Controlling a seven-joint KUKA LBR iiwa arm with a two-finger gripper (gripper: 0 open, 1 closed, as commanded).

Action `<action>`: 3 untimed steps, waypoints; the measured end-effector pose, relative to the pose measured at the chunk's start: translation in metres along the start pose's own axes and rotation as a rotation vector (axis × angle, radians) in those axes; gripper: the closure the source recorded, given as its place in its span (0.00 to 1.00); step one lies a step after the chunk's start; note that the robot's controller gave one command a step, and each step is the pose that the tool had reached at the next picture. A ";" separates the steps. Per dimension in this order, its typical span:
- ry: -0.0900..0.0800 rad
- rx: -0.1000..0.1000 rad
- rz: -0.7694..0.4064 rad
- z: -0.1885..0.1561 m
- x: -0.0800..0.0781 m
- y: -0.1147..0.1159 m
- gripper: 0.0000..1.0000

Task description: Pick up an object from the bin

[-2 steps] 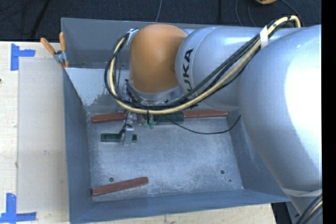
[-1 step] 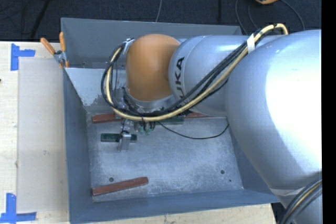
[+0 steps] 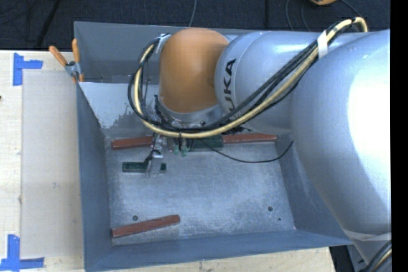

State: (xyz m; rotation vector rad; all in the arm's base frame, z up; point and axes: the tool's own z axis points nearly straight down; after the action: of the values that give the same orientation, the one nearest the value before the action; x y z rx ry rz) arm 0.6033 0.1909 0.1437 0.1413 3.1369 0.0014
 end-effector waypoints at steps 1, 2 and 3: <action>0.001 0.001 0.079 0.073 0.001 -0.005 0.00; 0.001 0.001 0.061 0.074 -0.006 0.002 1.00; 0.001 0.001 0.061 0.074 -0.006 0.002 1.00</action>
Offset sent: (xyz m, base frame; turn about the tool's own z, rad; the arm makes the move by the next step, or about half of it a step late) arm 0.0059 0.0025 -0.0737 0.0582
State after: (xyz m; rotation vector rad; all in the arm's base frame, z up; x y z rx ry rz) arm 0.6095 0.1927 0.0697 0.2368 3.1320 0.0001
